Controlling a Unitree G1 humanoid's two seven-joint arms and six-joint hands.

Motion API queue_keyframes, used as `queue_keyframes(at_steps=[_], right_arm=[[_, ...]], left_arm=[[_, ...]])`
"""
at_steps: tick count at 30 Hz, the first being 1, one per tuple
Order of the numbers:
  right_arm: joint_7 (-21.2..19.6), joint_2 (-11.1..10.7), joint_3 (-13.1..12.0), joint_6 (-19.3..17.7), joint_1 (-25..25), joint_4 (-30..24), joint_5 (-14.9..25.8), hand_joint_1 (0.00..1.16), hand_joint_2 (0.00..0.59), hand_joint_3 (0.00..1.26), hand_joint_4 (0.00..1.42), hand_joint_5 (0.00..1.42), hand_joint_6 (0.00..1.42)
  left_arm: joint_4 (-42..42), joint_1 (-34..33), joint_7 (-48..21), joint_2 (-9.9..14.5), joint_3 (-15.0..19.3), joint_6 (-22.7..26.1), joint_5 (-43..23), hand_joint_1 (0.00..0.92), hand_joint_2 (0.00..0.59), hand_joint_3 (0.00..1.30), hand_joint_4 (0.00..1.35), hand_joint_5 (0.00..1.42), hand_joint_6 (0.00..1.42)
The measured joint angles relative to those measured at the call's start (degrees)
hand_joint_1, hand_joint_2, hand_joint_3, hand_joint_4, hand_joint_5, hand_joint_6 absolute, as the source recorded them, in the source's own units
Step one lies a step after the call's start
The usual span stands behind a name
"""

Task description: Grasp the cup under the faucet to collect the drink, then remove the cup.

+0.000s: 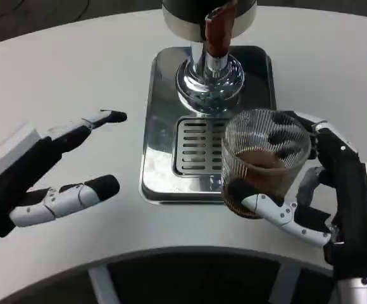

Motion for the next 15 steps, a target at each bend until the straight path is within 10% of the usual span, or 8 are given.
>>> queue_keyframes(at_steps=[15], right_arm=[[5.0, -0.2, 2.1, -2.5, 1.6, -3.1, 1.4, 0.92, 0.142, 0.84, 0.99, 1.19, 1.28]], left_arm=[[-12.3, 4.0, 0.0, 1.3, -1.4, 7.6, 5.1, 0.0, 0.115, 0.07, 0.0, 0.0, 0.03]])
